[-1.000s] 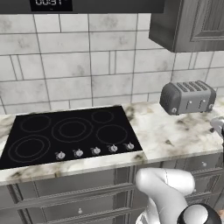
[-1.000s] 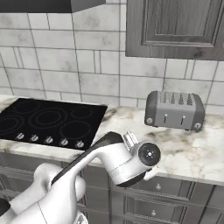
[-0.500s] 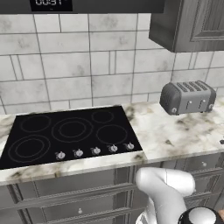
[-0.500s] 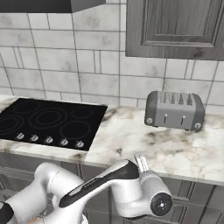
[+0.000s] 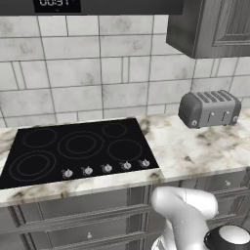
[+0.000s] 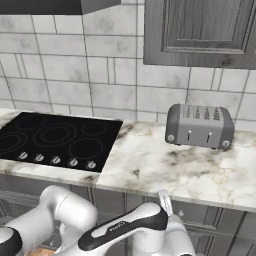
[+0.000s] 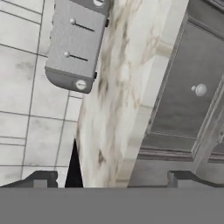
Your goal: Take the tongs from the drawer on the right and place them on the dining counter next to the tray containing the hot dog.
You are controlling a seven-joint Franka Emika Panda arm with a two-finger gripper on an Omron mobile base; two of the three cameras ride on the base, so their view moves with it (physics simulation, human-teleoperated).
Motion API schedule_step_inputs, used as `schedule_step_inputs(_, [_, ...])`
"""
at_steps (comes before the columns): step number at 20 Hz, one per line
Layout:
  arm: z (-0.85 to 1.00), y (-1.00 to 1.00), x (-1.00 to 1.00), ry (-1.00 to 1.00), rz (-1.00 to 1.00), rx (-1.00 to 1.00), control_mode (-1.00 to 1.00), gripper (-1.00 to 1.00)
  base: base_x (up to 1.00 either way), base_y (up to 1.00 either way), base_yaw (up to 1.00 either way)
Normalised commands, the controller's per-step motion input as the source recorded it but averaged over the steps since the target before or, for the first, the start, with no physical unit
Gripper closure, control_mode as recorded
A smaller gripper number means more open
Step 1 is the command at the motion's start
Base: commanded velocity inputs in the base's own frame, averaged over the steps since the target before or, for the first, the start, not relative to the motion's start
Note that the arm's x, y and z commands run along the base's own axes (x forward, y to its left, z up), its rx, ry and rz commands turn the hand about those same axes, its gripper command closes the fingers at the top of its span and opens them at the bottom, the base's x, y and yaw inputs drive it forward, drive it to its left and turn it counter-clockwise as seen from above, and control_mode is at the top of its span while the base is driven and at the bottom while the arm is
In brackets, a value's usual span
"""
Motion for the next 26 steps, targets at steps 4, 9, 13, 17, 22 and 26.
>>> schedule_step_inputs(4, [-0.39, -0.19, 0.0, -0.01, -0.01, 0.07, -1.0, -1.0, 0.0, 0.0, 0.0])
schedule_step_inputs(9, [-0.49, -0.16, 0.0, -0.01, -0.01, 0.02, -1.0, -1.0, 0.0, 0.0, 0.0])
schedule_step_inputs(13, [-0.38, -0.13, 0.0, 0.0, -0.02, 0.0, -1.0, -1.0, 0.0, 0.0, 0.0])
schedule_step_inputs(17, [-0.33, -0.13, 0.08, 0.0, 0.0, 0.0, -1.0, -1.0, 0.0, 0.0, 0.0])
schedule_step_inputs(22, [-0.33, -0.06, 0.19, 0.0, 0.0, 0.0, -1.0, -1.0, 0.0, 0.0, 0.0])
schedule_step_inputs(26, [-0.27, -0.16, 0.27, 0.0, 0.0, 0.02, -1.0, -1.0, 0.0, 0.0, 0.0])
